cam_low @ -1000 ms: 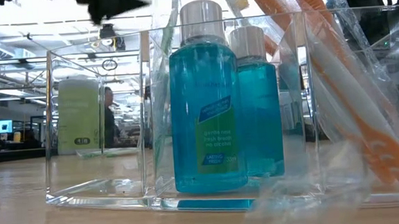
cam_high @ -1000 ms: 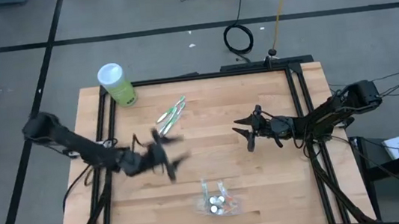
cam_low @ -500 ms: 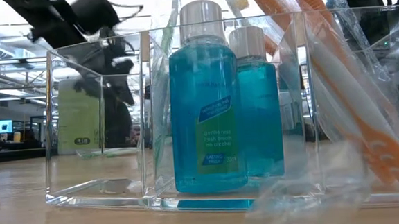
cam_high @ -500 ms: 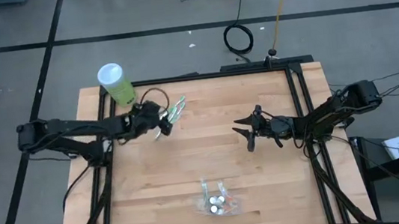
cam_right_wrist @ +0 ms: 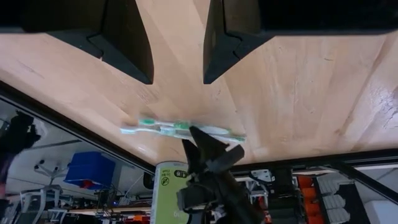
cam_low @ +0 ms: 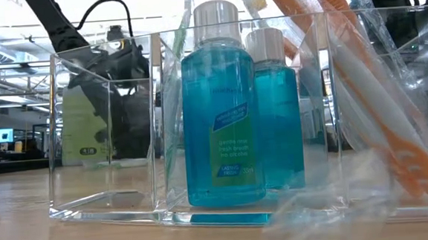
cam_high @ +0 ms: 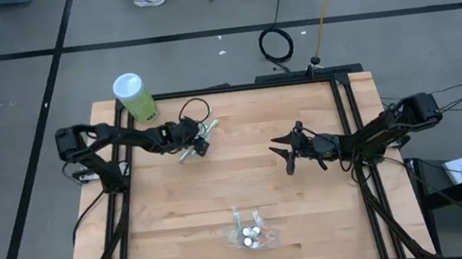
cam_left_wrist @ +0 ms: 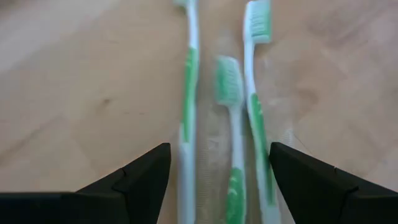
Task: Pick & Place toothbrushing station
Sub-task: Put the green toothbrush into the transparent organizer
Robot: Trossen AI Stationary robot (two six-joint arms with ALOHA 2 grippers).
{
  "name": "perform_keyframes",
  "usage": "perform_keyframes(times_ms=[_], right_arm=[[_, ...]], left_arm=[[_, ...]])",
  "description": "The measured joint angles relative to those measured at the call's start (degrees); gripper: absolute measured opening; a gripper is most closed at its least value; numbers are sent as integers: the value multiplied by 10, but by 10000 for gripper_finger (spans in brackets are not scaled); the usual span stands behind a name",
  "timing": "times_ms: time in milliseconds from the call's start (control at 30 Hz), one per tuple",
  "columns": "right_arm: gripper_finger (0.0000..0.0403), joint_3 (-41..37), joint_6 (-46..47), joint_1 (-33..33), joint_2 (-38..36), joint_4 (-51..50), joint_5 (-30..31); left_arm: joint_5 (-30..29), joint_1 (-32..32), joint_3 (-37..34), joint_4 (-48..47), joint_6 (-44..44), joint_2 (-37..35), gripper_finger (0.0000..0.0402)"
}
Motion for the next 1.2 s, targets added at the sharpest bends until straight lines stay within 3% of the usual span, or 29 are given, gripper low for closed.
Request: perform_keyframes(times_ms=[533,833,1033,1200], right_arm=[[130,0,-4,0,0,-1,0],[130,0,-4,0,0,-11,0],[130,0,-4,0,0,-10,0],[130,0,-4,-1,0,-9,1]], left_arm=[[72,-61,4,-140,-78,-2,282],[108,-121,-4,-281,-148,-116,282],[57,-174,-2,-268,-156,-193,282],[-14,-226,-2,-156,-97,-190,282]])
